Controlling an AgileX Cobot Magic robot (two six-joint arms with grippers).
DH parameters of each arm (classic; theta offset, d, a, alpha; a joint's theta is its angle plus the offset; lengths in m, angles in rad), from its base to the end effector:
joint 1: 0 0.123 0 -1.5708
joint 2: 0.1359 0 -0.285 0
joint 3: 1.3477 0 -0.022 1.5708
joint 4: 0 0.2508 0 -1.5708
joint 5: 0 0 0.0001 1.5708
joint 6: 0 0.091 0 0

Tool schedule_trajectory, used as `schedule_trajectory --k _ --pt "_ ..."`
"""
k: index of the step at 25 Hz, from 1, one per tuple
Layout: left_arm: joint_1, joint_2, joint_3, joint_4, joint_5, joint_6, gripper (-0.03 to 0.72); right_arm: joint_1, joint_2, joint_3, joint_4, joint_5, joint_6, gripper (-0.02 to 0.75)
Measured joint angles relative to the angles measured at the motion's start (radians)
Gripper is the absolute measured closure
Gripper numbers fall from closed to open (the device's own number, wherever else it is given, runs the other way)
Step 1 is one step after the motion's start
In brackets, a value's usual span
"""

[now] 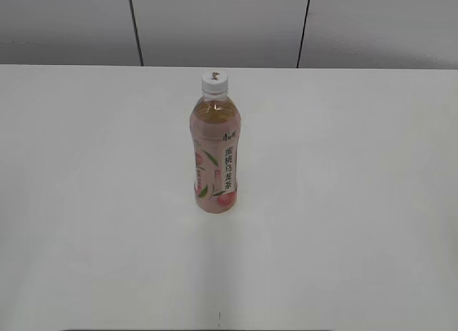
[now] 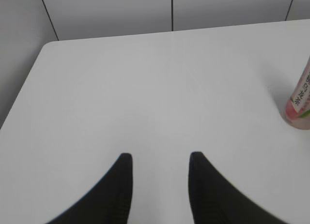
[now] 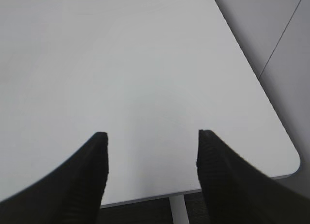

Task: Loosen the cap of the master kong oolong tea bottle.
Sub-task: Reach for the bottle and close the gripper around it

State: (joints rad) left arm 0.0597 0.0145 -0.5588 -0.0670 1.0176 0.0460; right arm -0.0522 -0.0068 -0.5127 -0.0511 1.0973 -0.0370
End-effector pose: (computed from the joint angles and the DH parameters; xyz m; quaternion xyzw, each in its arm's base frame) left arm -0.0079 -0.0057 0.2973 -0.0044 0.8292 -0.0039 0.5590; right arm -0.0092 -0.0037 0.2779 0.0082 0.8573 -0.0484 0.5124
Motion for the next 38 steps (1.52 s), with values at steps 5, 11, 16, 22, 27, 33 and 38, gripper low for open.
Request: schedule_trajectory --k 5,11,16,22,27,33,38 --pt "0.000 0.023 -0.018 -0.070 -0.187 0.055 0.446 0.000 0.000 0.000 0.000 0.000 0.000 0.297" --pt "0.000 0.085 0.129 -0.259 -0.452 0.174 0.446 0.000 0.000 0.000 0.002 0.000 0.000 0.297" --pt "0.000 0.170 0.234 -0.548 -0.646 0.485 0.446 0.000 0.000 0.000 0.004 0.000 0.000 0.297" --pt "0.000 0.423 0.243 -0.794 -0.713 0.776 0.424 0.000 0.000 0.000 0.006 0.000 0.000 0.297" --pt "-0.030 0.610 0.245 -0.985 -0.758 1.048 0.411 0.000 0.000 0.000 0.006 0.000 0.000 0.297" --pt "-0.129 0.742 0.245 -1.030 -0.892 1.125 0.395 0.000 0.000 0.000 0.006 0.000 0.000 0.297" --pt "-0.236 0.893 0.245 -1.031 -0.964 1.129 0.394 0.000 0.000 0.000 0.008 0.000 0.001 0.297"
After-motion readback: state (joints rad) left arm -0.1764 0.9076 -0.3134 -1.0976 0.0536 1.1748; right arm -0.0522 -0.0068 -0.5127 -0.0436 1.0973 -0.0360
